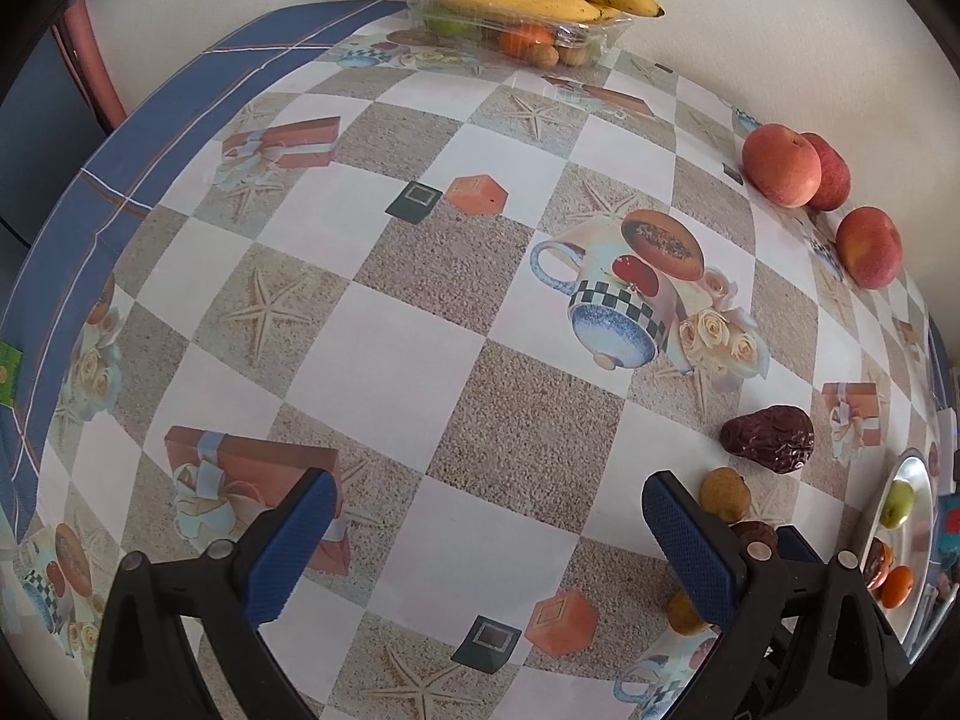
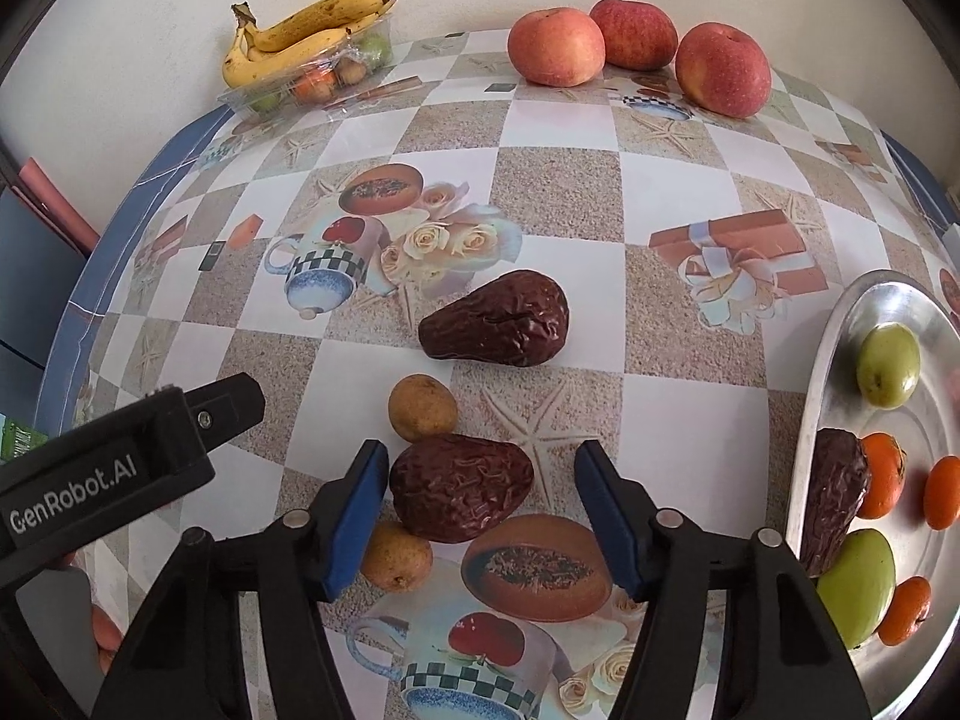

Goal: Organize fruits
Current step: 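Grasp a dark date with right gripper while left gripper grasps a brown fruit, then drop the date into the bowl with right gripper while left drops its brown fruit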

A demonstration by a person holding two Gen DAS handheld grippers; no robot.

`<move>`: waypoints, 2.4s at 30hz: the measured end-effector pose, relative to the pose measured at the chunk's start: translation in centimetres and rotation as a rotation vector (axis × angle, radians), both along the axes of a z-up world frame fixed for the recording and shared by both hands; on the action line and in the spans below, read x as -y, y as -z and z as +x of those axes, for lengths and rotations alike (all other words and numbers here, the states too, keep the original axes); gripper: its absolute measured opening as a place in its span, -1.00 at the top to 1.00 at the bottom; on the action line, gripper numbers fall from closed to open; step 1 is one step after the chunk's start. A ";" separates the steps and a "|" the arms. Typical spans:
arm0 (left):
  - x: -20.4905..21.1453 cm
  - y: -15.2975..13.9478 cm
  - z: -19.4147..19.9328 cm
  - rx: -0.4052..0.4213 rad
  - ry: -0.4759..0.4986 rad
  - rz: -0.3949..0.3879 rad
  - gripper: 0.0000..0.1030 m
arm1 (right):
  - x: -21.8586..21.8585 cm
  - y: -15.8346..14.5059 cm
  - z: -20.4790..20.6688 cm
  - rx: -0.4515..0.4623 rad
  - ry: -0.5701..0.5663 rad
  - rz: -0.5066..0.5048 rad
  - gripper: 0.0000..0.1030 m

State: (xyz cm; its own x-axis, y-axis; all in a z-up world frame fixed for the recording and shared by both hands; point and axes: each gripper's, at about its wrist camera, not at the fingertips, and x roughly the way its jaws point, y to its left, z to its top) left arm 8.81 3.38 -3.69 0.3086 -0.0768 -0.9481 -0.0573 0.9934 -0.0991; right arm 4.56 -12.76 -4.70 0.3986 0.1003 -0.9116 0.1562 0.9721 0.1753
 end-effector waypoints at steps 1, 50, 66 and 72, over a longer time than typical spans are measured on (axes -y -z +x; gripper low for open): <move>0.1 0.0 0.0 -0.001 0.001 0.000 -1.00 | 0.1 0.0 -0.1 0.001 0.002 0.011 -0.09; 7.1 1.0 -2.5 -0.169 0.254 -0.341 0.47 | 7.0 -3.4 -5.2 -0.007 0.210 0.114 0.06; 6.2 -1.3 -2.1 -0.061 0.226 -0.361 0.47 | 10.9 -5.2 -6.9 0.063 0.318 0.123 0.07; 8.3 -2.3 -2.9 -0.020 0.304 -0.387 0.47 | 14.8 -5.4 -8.6 0.070 0.442 0.104 0.07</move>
State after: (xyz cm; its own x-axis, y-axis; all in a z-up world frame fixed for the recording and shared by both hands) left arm 5.92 -4.92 -1.36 0.1996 -0.5086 -0.8375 0.2236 0.8558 -0.4665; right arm -4.08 -27.59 0.73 0.4838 -0.0034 -0.8752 0.5364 0.7913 0.2935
